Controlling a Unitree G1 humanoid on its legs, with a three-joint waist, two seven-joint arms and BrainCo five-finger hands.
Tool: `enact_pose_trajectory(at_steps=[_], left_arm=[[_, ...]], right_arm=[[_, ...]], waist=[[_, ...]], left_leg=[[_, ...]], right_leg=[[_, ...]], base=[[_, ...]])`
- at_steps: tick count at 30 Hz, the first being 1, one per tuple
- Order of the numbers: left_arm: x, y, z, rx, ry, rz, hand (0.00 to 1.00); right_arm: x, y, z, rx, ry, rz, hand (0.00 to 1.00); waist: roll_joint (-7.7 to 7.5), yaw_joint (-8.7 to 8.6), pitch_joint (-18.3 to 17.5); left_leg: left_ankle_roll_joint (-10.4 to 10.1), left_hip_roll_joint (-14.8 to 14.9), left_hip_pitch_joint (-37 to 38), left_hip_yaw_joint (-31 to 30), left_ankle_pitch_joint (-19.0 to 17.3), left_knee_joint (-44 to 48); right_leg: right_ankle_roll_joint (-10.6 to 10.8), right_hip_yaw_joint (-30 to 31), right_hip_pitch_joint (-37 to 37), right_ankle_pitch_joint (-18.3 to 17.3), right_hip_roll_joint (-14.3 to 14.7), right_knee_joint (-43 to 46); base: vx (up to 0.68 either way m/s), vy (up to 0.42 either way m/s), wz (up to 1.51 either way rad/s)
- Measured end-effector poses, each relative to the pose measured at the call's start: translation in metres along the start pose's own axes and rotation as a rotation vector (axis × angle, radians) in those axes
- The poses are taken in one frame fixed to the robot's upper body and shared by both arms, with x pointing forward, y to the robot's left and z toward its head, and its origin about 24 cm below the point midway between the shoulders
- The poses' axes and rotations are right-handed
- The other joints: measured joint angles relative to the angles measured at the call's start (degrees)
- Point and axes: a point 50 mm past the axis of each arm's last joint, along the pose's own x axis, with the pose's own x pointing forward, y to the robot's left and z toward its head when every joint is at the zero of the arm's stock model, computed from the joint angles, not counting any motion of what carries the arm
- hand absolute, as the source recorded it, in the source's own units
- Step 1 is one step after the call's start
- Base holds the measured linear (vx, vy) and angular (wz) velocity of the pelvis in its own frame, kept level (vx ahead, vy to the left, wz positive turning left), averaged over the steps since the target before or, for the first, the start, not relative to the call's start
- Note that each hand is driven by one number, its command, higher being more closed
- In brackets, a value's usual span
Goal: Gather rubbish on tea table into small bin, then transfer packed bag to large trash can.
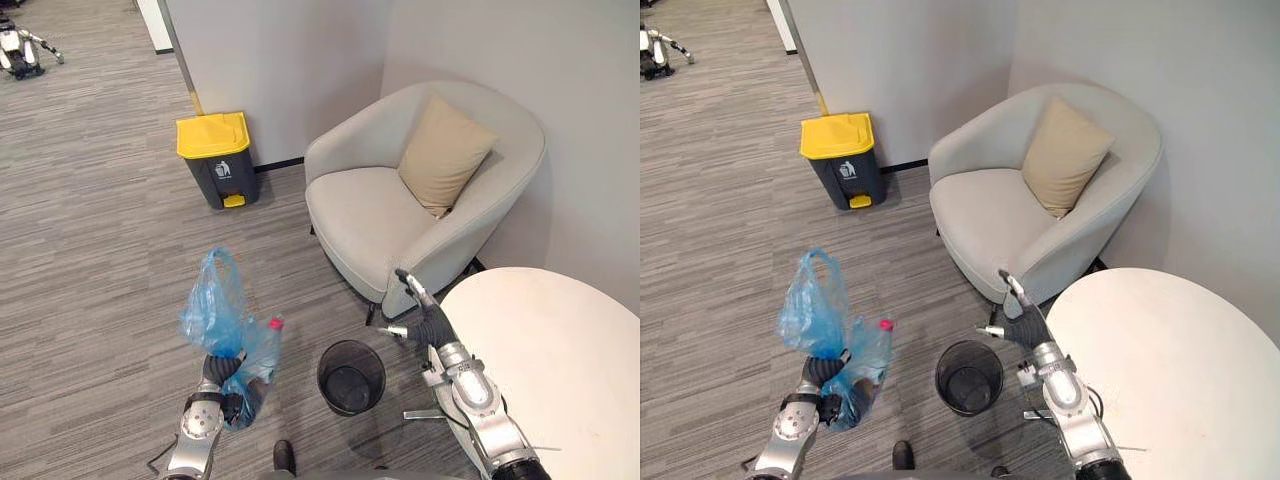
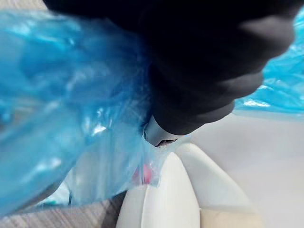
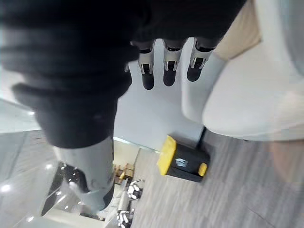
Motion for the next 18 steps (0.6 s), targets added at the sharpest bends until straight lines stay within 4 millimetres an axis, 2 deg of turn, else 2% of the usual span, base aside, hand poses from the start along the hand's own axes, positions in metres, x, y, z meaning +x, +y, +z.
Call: enact_pose_trajectory(at_steps=[2, 8, 13, 14, 18], left_arm=[[-0.004, 0.003, -0.014, -0.001, 0.065, 0.008, 1.00], [-0.014, 0.005, -0.035, -0.004, 0.155, 0.000, 1.00], [-0.017, 0.004, -0.043, -0.008, 0.195, -0.003, 1.00], [-0.019, 0.000, -0.046, -0.033, 0.214, -0.020, 1.00], [-0.020, -0.001, -0.050, -0.042, 0.234, -0.022, 1.00]], right_arm=[[-0.006, 0.002, -0.020, 0.051, 0.094, -0.009, 0.00], [-0.018, 0.002, -0.049, 0.113, 0.243, -0.043, 0.00], [-0.025, 0.004, -0.062, 0.123, 0.316, -0.039, 0.00], [-0.035, 0.008, -0.078, 0.130, 0.409, -0.029, 0.00], [-0.038, 0.009, -0.084, 0.132, 0.447, -0.026, 0.00]], waist=[[0.02, -0.01, 0.03], [0.04, -0.01, 0.21], [0.10, -0.01, 0.47], [0.08, -0.05, 0.58], [0.06, -0.12, 0.60]], left_leg=[[-0.01, 0.00, 0.01, 0.00, -0.08, -0.01], [-0.06, -0.09, 0.35, -0.10, -0.35, -0.02], [-0.10, -0.19, 0.83, -0.21, -0.68, -0.20], [0.00, -0.69, 1.37, -0.26, -1.08, -0.10], [0.37, -1.11, 1.41, -0.21, -1.15, -0.01]], right_leg=[[0.01, -0.18, 0.02, -0.01, -0.06, -0.05], [0.10, -0.53, 0.51, -0.08, -0.18, -0.21], [0.57, -0.71, 1.15, -0.44, -0.26, -0.42], [0.55, -0.80, 1.73, -0.89, -0.40, -0.24], [0.67, -0.81, 1.74, -1.06, -0.82, -0.06]], base=[[0.00, 0.000, 0.00], [0.00, 0.000, 0.00], [0.01, 0.001, 0.01], [0.08, 0.008, 0.04], [0.05, 0.011, 0.01]])
